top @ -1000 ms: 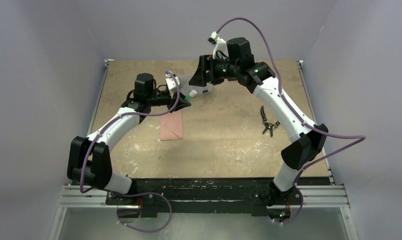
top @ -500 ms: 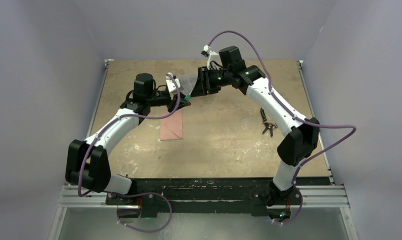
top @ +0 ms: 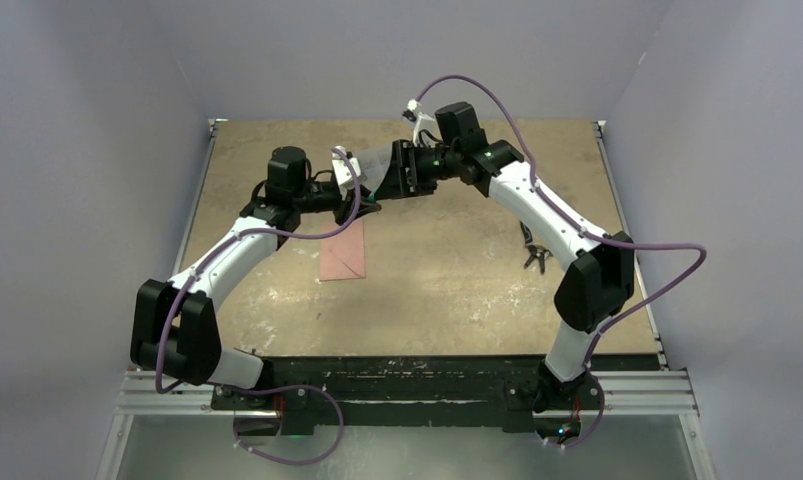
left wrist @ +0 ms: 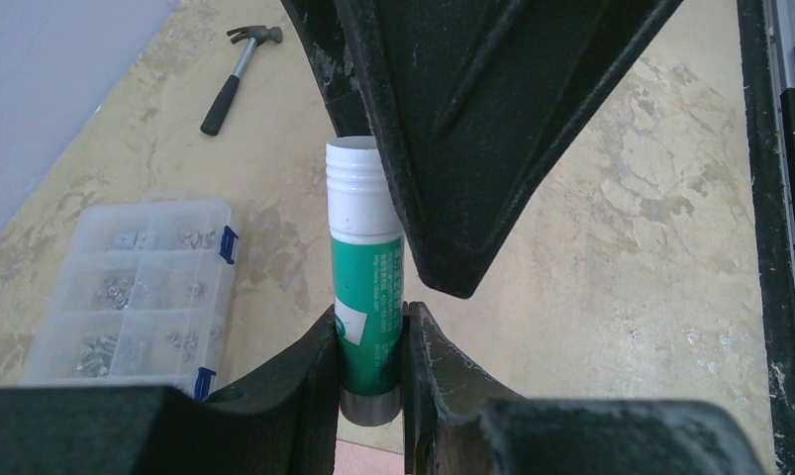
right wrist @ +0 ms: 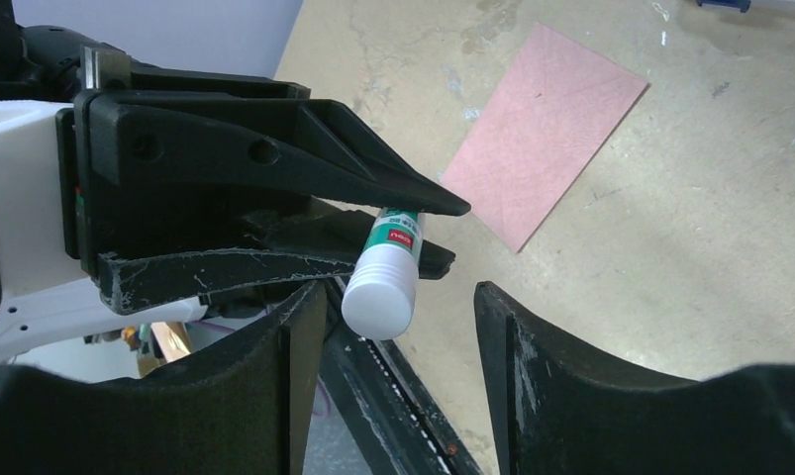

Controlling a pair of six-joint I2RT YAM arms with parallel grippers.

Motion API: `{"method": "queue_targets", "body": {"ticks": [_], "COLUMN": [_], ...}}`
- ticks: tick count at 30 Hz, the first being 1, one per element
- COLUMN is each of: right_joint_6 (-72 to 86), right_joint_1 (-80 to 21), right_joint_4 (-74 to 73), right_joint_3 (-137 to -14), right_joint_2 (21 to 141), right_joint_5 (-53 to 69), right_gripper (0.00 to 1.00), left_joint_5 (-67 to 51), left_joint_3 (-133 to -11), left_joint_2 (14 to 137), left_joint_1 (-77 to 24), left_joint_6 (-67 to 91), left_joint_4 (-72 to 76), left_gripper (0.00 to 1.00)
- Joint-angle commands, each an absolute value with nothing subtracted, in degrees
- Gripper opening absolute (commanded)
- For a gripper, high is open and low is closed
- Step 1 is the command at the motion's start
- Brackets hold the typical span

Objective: Place the letter into the envelope and seal it

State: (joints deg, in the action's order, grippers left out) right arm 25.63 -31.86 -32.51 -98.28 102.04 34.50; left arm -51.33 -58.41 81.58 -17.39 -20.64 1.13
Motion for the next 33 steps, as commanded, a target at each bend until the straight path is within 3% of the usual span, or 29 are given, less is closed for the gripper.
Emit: {"method": "queue_targets", "body": {"ticks": [1, 5, 14, 21, 25, 33], "right_joint_6": [28.50, 29.34, 30.06, 29.82, 27.60, 22.92], "right_joint_1": [-31.98, -31.93, -31.90, -31.90, -31.99, -34.12], "right_joint_4": [-28.28, -28.02, -28.75, -29.78, -30.52, -35.78], "right_joint_3": [-97.93, -98.12, -98.45, -98.60, -98.17, -94.91], "right_joint_2": [98.26, 97.56, 97.51, 98.53, 100.18, 102.60], "right_joint_5": [36.54, 33.43, 30.77, 31.34, 31.85, 32.36], "right_gripper": [0.59, 0.51, 0.56, 0.28, 0.02, 0.00], "left_joint_5": [-52.03, -51.80, -51.82, -51.98, -51.59, -48.09], "left_joint_3": [-58.99, -58.76, -58.23, -58.32, -59.78, -66.36], "left_joint_2": [79.55, 79.54, 79.10, 79.10, 79.40, 81.51], "left_joint_1": [-17.58, -17.58, -17.62, -17.67, -17.82, -18.98], "left_joint_6": [-22.50, -22.84, -23.19, -23.16, -23.42, -30.47], "left_joint_4": [2.12, 1.75, 1.16, 1.31, 1.34, -2.16], "left_gripper": [0.00, 0.00, 0.00, 0.00, 0.00, 0.00]}}
